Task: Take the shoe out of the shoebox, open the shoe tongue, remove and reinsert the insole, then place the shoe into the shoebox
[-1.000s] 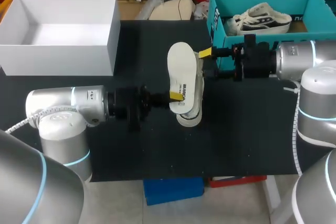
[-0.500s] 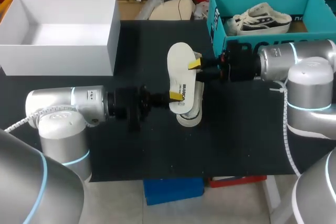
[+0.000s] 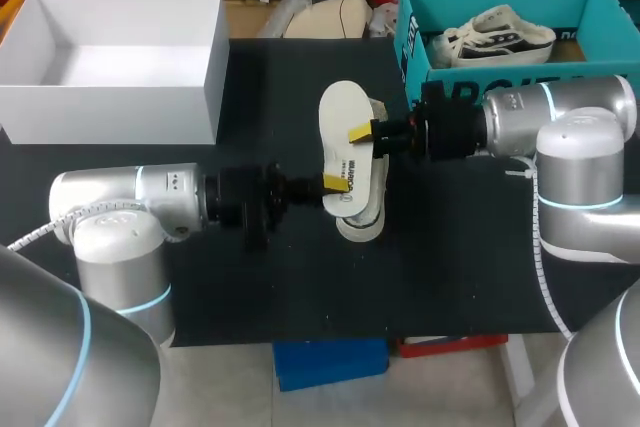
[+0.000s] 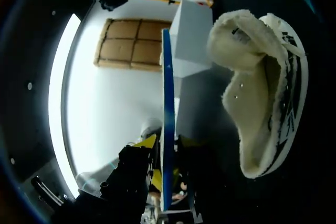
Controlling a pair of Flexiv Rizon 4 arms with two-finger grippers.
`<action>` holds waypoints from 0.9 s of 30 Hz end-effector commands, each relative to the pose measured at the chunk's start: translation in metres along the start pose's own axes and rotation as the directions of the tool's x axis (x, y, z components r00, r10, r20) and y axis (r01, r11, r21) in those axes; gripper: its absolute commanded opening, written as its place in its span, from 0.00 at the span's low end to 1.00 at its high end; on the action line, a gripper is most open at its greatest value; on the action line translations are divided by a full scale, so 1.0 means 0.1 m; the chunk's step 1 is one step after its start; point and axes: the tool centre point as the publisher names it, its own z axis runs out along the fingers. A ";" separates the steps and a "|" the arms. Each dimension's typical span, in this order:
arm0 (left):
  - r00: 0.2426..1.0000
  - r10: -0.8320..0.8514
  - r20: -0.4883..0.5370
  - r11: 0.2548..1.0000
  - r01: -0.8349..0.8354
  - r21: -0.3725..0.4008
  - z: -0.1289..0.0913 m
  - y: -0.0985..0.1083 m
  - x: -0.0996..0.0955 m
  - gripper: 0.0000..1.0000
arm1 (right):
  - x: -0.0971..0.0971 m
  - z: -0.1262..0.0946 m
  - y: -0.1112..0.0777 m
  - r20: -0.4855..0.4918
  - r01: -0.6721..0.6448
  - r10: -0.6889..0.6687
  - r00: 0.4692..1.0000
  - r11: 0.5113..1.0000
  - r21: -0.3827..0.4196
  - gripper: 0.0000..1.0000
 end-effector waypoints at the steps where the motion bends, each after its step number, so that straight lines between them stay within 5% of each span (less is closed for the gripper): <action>1: 1.000 0.003 -0.004 1.000 -0.003 -0.005 0.01 -0.01 0.00 0.00 | -0.01 0.04 -0.01 0.006 0.000 0.000 1.000 1.000 -0.015 0.11; 2: 1.000 0.003 -0.004 1.000 -0.003 -0.005 0.01 -0.01 0.00 0.00 | -0.01 0.04 -0.01 0.009 0.000 0.000 1.000 1.000 -0.018 0.00; 14: 1.000 0.012 -0.025 1.000 -0.012 -0.003 -0.02 -0.04 -0.03 0.00 | -0.01 0.04 0.00 0.015 0.002 -0.002 1.000 1.000 -0.020 0.00; 15: 0.999 0.010 -0.039 1.000 -0.010 -0.008 -0.04 -0.04 -0.05 0.76 | -0.01 0.04 0.00 0.015 0.002 -0.002 1.000 1.000 -0.020 0.00; 16: 0.998 0.015 -0.067 1.000 -0.015 -0.013 -0.08 -0.05 -0.06 1.00 | -0.01 0.04 0.00 0.015 0.002 -0.002 1.000 1.000 -0.020 0.00; 27: 0.944 0.031 -0.330 0.996 -0.056 -0.067 -0.63 0.02 -0.18 1.00 | -0.01 0.04 0.00 0.015 0.002 -0.002 1.000 1.000 -0.020 0.00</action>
